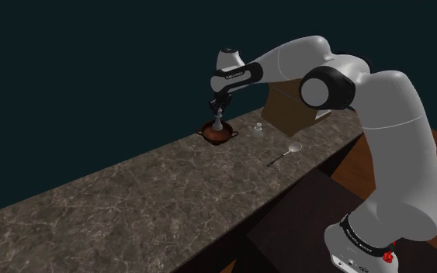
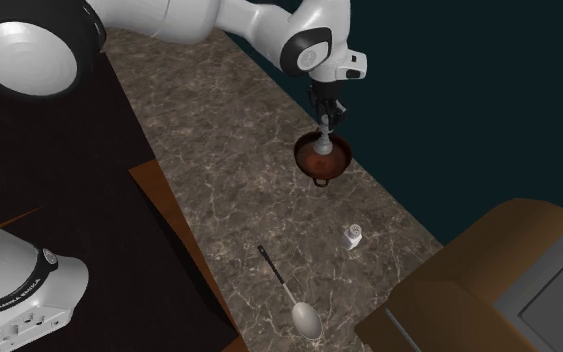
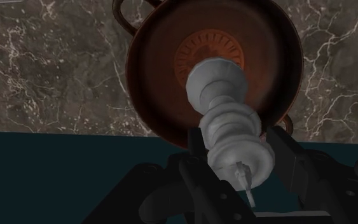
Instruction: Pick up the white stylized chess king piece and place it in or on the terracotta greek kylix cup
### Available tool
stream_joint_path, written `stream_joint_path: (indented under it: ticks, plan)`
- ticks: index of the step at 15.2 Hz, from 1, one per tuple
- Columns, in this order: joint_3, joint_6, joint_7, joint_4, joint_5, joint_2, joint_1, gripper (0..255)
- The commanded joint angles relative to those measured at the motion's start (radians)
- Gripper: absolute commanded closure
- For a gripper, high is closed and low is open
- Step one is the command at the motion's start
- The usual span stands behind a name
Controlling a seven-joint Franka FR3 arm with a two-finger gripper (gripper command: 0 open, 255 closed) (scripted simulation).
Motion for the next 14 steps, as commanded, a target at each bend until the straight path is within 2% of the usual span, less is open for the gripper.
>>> stream_joint_path:
  ticks: [1,10,11,14]
  plan:
    - [0.001,0.016,-0.001,0.003,0.001,0.018,-0.001,255]
    - [0.001,0.027,-0.001,0.003,0.001,0.029,-0.002,255]
    - [0.001,0.028,-0.001,0.003,0.001,0.029,-0.002,0]
    - [0.001,0.028,-0.001,0.002,0.001,0.029,-0.002,0]
